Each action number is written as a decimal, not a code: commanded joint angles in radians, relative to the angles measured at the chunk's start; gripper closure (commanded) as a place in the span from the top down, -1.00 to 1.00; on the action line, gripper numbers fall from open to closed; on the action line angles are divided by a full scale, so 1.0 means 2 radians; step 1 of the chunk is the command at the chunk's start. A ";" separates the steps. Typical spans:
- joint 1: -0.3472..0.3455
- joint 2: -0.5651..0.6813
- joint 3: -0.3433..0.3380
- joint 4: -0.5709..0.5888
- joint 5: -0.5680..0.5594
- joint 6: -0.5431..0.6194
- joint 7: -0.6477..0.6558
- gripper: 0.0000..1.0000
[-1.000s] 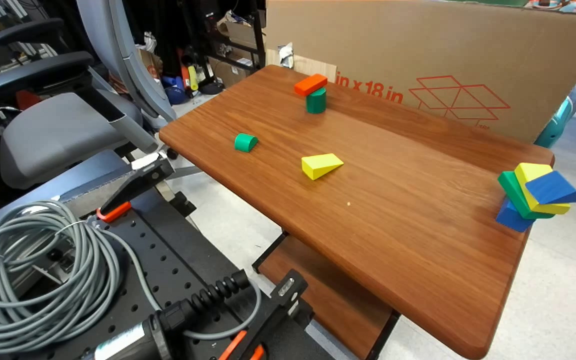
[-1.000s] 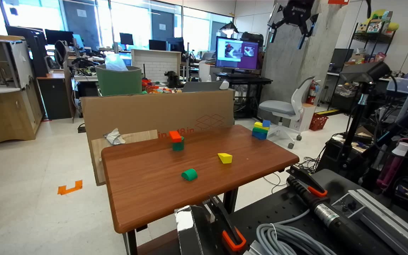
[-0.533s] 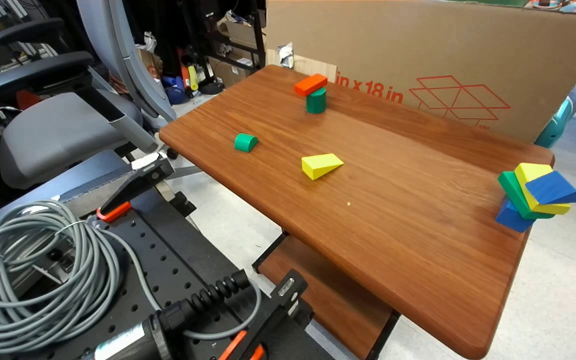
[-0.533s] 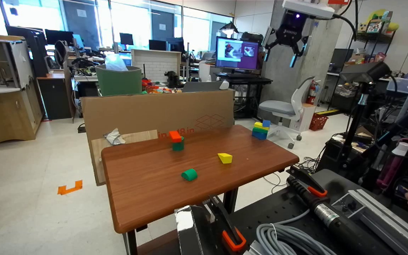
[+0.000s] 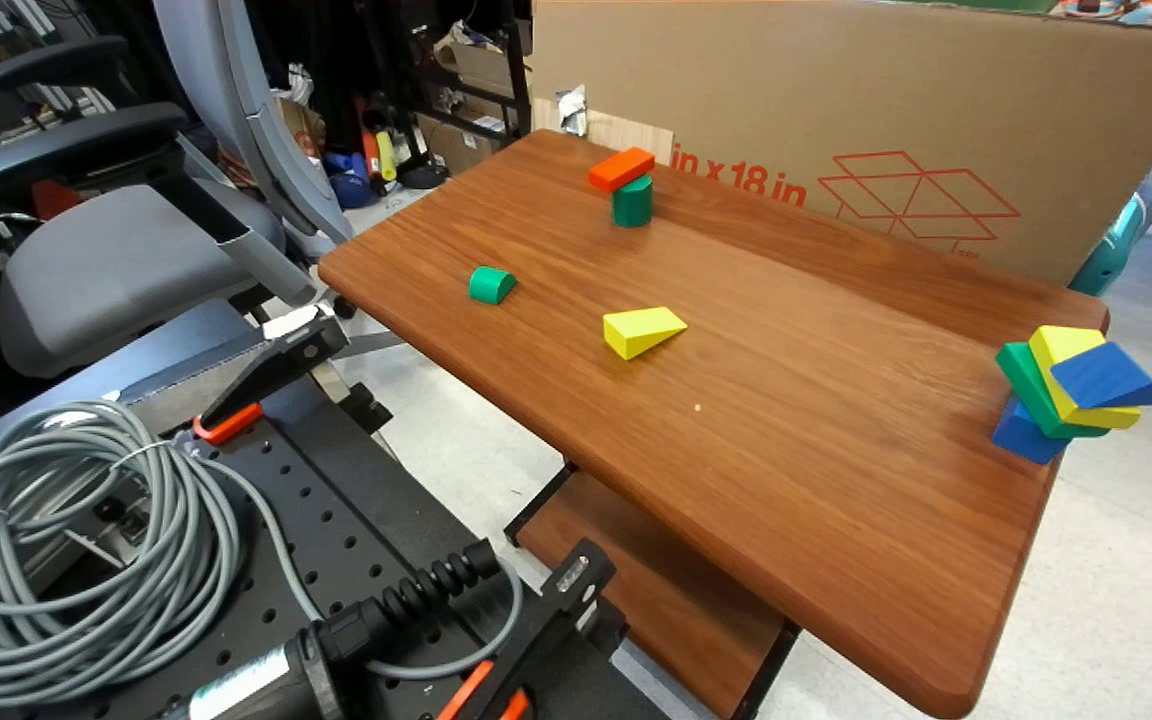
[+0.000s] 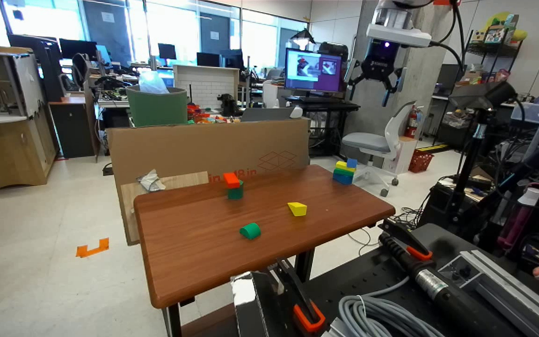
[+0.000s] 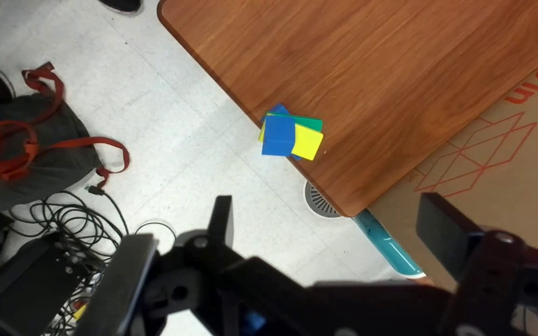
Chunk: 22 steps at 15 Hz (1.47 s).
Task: Pick up the triangular block and put it on the table
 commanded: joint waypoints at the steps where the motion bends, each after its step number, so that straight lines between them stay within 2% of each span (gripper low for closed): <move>1: -0.008 0.035 0.010 0.022 -0.006 0.010 0.016 1.00; 15: -0.007 0.157 0.003 0.100 -0.023 0.018 0.055 1.00; 22: 0.001 0.205 -0.004 0.127 -0.062 0.015 0.076 1.00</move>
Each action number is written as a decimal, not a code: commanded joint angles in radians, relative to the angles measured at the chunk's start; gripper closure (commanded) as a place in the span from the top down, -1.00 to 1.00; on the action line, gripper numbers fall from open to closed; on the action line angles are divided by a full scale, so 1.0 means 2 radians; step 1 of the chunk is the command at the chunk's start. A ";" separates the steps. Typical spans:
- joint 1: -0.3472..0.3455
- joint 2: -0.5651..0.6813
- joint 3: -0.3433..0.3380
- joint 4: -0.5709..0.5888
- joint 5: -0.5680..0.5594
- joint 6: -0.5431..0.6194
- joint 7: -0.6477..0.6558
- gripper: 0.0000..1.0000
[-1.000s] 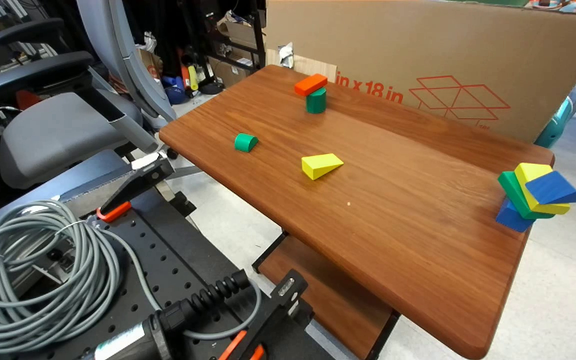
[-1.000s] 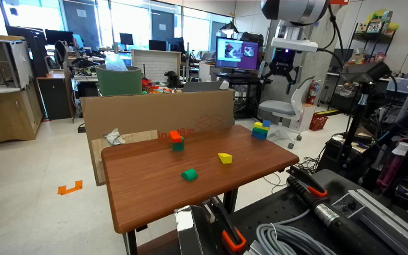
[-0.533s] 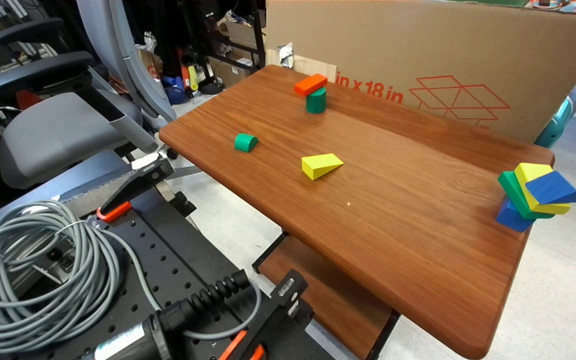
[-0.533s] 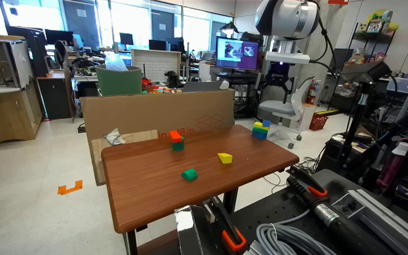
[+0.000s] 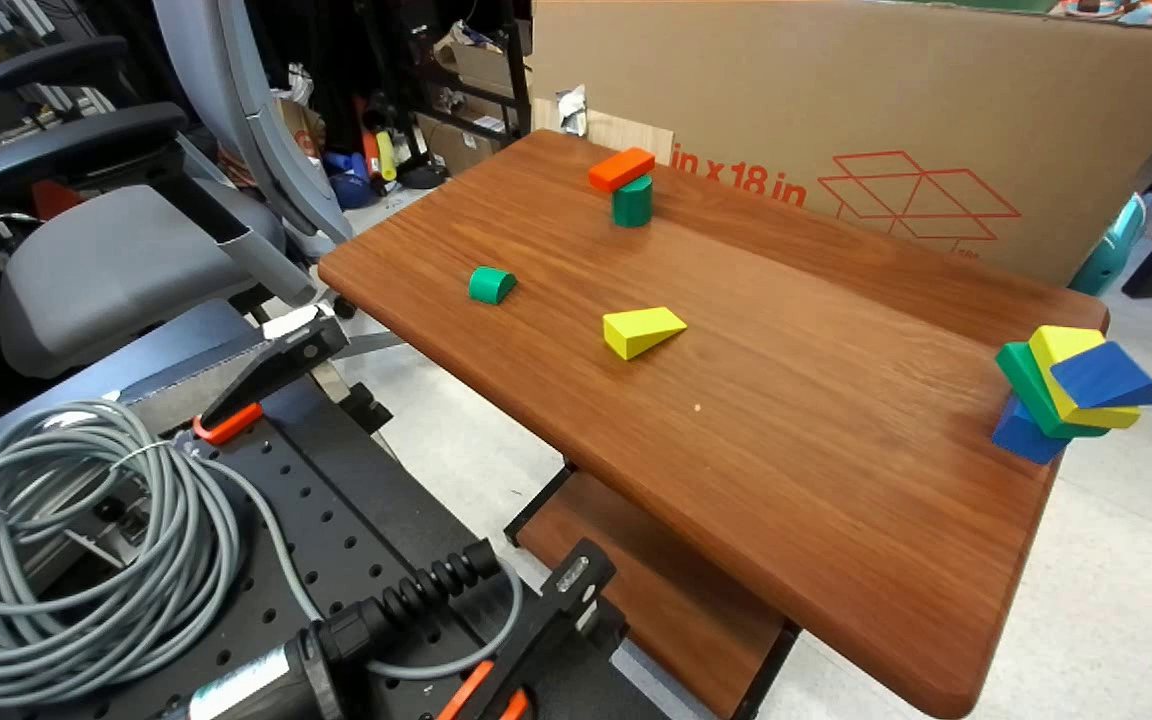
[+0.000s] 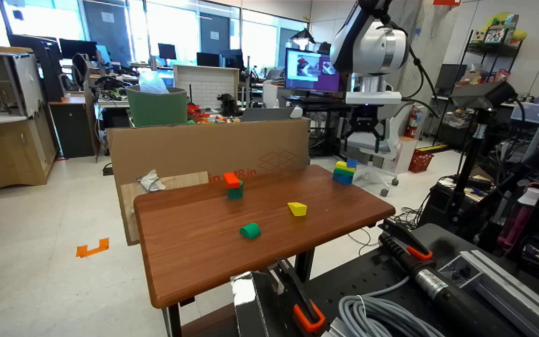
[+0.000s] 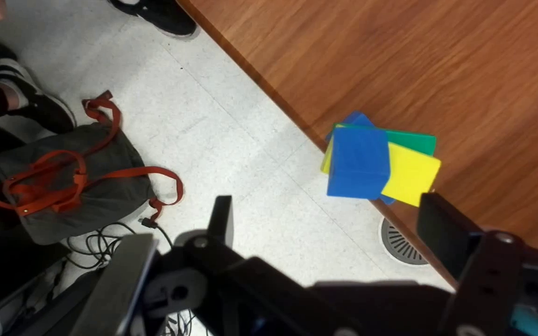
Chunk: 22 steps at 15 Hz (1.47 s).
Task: Pick up the triangular block and put it on the table
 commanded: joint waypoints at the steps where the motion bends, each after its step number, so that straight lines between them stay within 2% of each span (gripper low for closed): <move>1: 0.003 0.025 -0.002 0.022 -0.026 0.005 0.015 1.00; 8: 0.017 0.027 0.003 0.015 -0.050 0.008 0.011 0.98; 11: 0.020 0.030 0.001 0.016 -0.056 0.008 0.012 0.34; 12: 0.020 0.031 0.000 0.016 -0.057 0.008 0.013 0.19; 14: 0.020 0.034 -0.001 0.018 -0.058 0.008 0.013 0.23; 15: 0.021 0.036 -0.001 0.019 -0.059 0.007 0.014 -0.13; 16: 0.022 0.038 -0.001 0.021 -0.060 0.008 0.014 -0.27; 17: 0.022 0.038 -0.001 0.022 -0.062 0.008 0.014 -0.31; 20: 0.024 0.035 0.001 0.022 -0.064 0.007 0.013 -0.78; 22: 0.025 0.030 0.004 0.019 -0.063 0.005 0.009 -0.80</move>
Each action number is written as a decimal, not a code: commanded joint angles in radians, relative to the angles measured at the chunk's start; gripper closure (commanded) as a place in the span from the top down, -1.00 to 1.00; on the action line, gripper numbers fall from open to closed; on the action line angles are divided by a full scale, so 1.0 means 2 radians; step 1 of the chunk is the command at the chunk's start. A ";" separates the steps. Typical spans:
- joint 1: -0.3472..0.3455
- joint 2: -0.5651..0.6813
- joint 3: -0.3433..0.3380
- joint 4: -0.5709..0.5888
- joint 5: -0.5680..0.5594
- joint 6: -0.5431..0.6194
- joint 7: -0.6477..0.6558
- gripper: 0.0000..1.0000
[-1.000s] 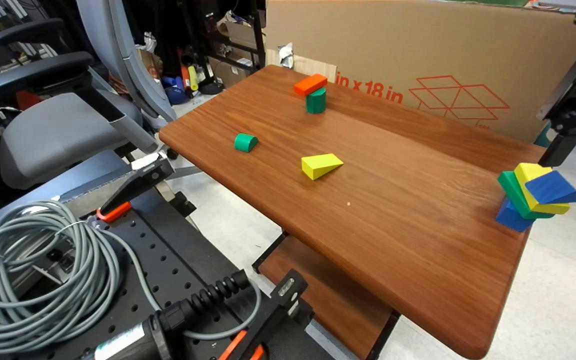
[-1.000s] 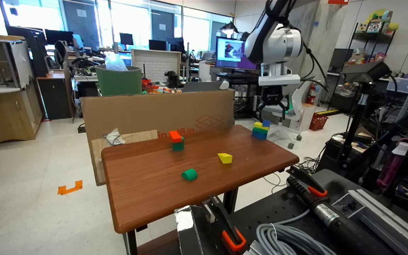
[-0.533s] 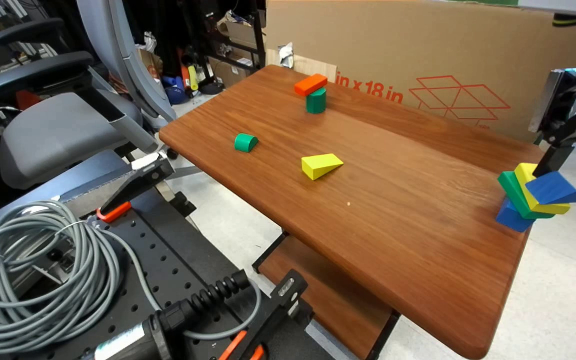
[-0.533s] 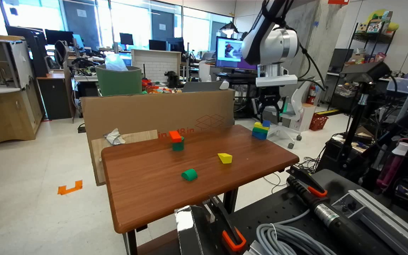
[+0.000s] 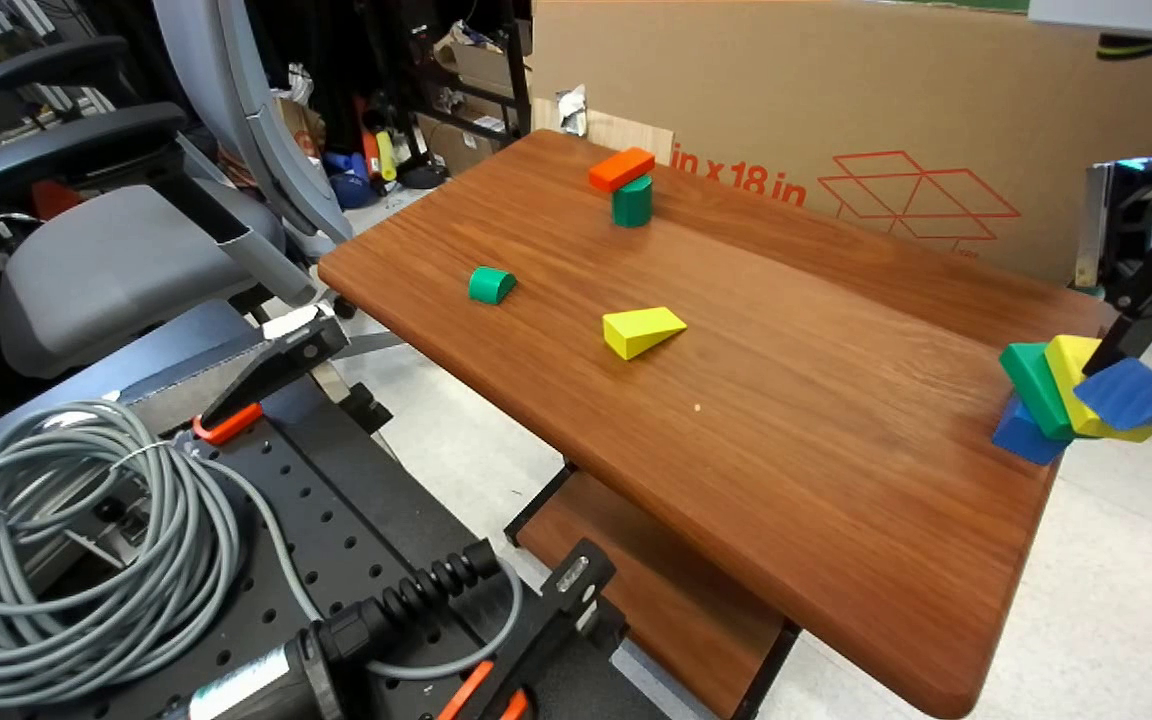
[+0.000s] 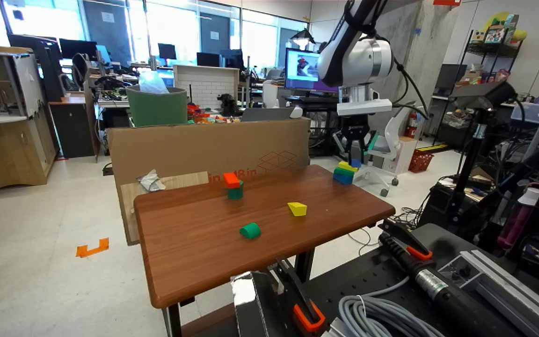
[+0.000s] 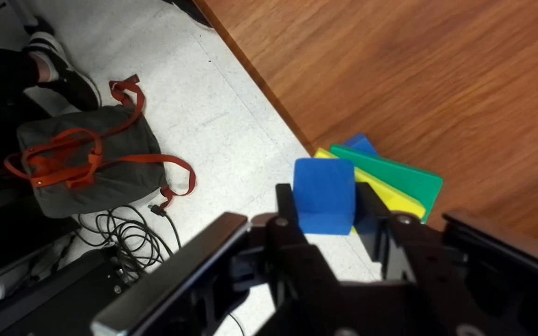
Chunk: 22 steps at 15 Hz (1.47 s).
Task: Pick up the triangular block and put it on the table
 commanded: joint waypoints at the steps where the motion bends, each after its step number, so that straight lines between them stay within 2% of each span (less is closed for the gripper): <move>1: 0.004 -0.001 0.003 0.004 -0.012 0.006 0.004 -0.80; 5: 0.015 -0.034 0.012 -0.027 -0.011 0.007 -0.008 -0.80; 8: 0.041 -0.067 0.013 -0.069 -0.032 0.025 -0.011 -0.80; 11: 0.057 -0.074 0.021 -0.084 -0.046 0.033 -0.010 -0.80; 16: 0.076 -0.061 0.039 -0.092 -0.054 0.053 -0.016 -0.80; 22: 0.072 -0.024 0.050 -0.068 -0.057 0.043 -0.045 -0.80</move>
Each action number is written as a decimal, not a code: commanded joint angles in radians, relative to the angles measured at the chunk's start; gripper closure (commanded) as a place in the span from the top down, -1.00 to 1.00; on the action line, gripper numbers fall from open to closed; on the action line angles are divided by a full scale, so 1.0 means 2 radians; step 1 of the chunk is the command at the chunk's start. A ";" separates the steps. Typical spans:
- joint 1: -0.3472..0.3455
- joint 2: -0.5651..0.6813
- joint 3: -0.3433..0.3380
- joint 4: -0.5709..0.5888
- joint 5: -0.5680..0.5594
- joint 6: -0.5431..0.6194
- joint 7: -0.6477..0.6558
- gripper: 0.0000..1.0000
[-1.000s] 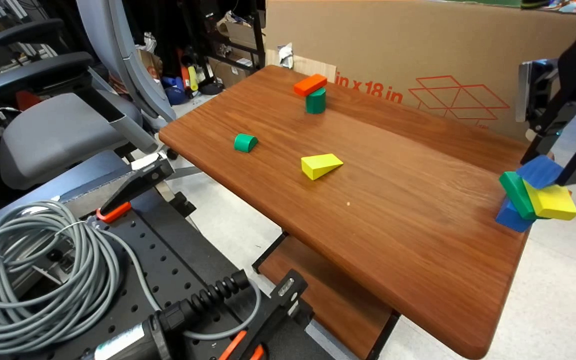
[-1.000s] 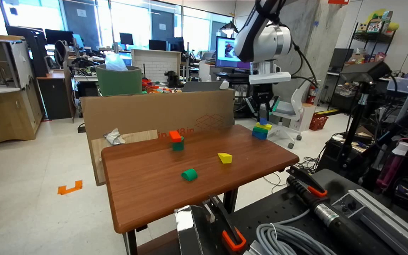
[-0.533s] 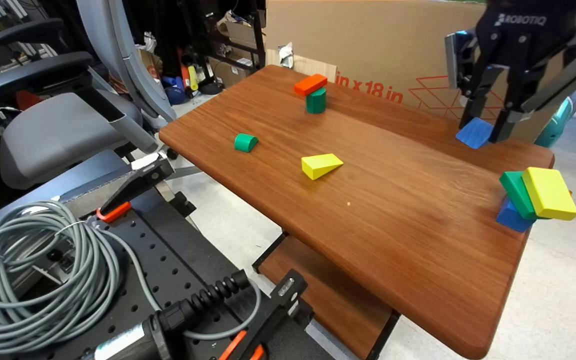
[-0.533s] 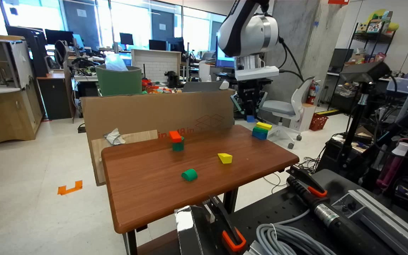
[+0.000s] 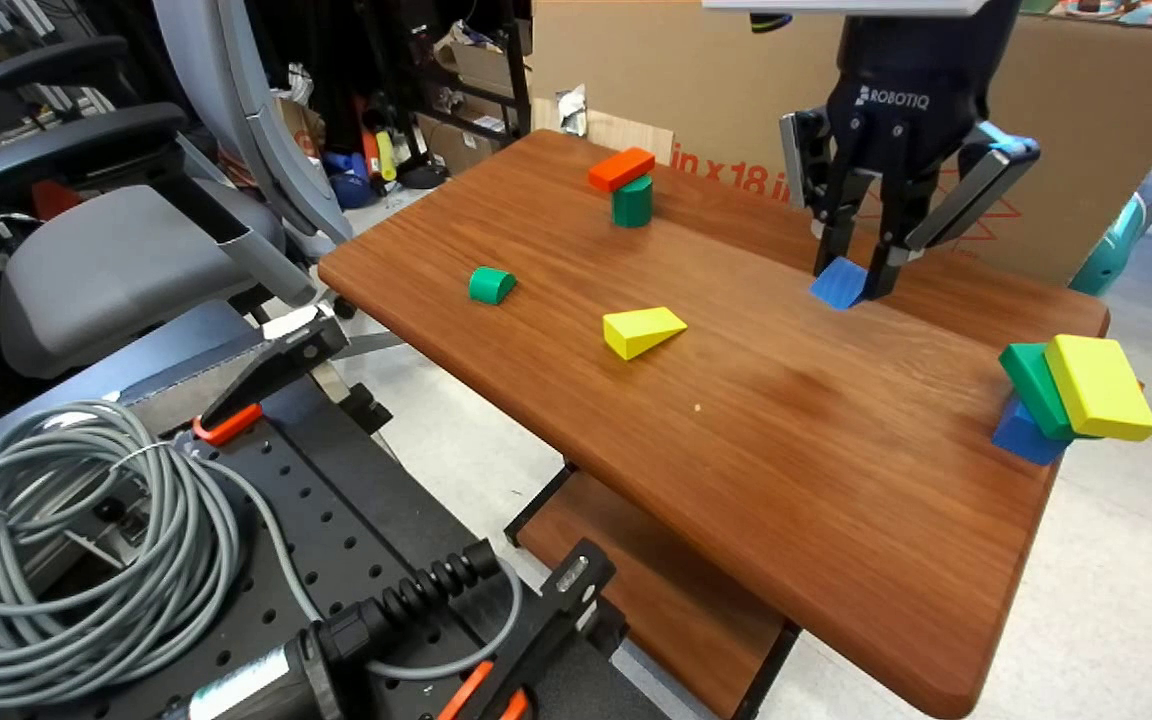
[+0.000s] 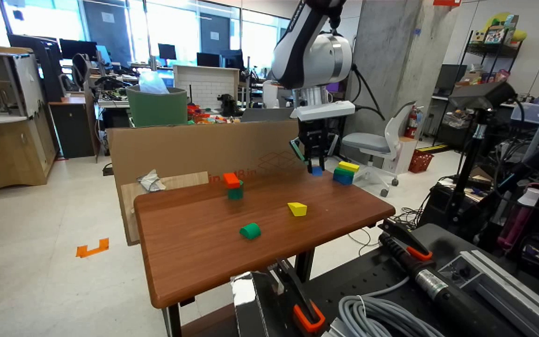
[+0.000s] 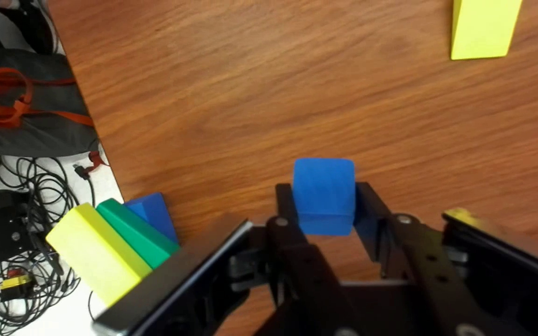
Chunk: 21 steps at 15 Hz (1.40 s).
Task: Pick up the triangular block and put it on the table
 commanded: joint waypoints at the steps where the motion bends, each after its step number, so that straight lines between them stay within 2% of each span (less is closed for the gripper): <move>1: -0.007 0.030 0.001 0.024 -0.016 0.003 -0.021 -0.80; 8: -0.002 0.095 -0.019 0.070 -0.056 0.000 -0.026 -0.80; 9: 0.000 0.094 -0.020 0.072 -0.065 0.002 -0.030 -0.05; 10: 0.001 0.092 -0.020 0.070 -0.071 0.003 -0.033 0.25; 14: -0.002 0.054 -0.015 0.043 -0.086 0.009 -0.052 0.82; 15: -0.003 0.039 -0.013 0.032 -0.086 0.014 -0.059 0.95; 16: -0.004 0.019 -0.010 0.018 -0.085 0.018 -0.069 1.00; 19: -0.018 -0.050 0.004 -0.020 -0.066 0.021 -0.098 1.00; 21: -0.037 -0.101 0.023 -0.045 -0.035 0.010 -0.125 1.00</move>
